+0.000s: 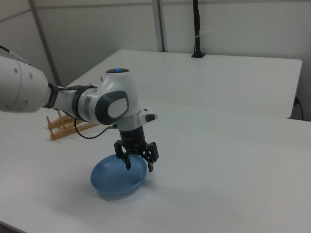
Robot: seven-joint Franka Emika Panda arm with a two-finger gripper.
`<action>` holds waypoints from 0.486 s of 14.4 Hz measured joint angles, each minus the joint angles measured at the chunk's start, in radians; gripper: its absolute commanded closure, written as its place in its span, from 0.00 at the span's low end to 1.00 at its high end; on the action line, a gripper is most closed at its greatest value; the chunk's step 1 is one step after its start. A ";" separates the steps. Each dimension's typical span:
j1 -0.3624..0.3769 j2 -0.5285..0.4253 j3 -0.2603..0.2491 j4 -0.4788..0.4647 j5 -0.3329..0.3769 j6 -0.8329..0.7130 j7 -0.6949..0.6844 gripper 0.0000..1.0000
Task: Place plate in plate rack
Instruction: 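Lower the gripper and pinch the plate rim between the fingers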
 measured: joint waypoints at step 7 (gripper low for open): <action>-0.036 0.048 0.000 0.001 -0.016 0.093 0.076 0.70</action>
